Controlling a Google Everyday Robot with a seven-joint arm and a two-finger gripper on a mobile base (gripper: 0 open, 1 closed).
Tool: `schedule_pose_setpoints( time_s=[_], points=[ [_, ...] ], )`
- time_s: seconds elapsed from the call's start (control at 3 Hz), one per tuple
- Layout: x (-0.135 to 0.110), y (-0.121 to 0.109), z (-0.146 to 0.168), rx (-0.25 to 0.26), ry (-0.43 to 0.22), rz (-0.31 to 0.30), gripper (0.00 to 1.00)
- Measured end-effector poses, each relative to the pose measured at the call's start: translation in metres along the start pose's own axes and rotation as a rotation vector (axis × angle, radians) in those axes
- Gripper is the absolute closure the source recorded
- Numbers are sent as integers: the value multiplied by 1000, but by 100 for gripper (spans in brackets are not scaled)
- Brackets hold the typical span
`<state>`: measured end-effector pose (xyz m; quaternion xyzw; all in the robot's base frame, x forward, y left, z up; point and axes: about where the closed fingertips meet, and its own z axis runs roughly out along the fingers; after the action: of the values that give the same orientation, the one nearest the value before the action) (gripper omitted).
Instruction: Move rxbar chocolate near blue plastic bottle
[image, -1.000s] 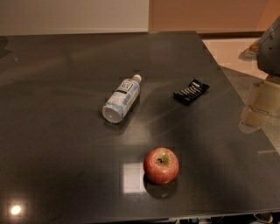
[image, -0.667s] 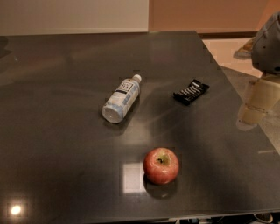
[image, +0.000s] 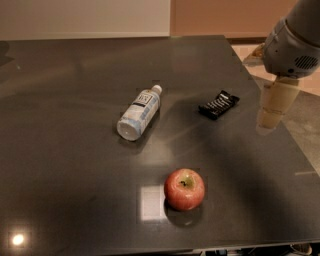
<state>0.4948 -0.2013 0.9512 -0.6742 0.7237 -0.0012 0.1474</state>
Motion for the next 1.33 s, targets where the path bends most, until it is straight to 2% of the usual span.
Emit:
schedule_pose_setpoints(
  time_s=[0.67, 1.0, 1.33],
  points=[
    [9, -59, 34, -43, -21, -148, 0],
    [12, -82, 55, -67, -28, -202, 0],
    [17, -100, 88, -110, -9, -246, 0]
  ],
)
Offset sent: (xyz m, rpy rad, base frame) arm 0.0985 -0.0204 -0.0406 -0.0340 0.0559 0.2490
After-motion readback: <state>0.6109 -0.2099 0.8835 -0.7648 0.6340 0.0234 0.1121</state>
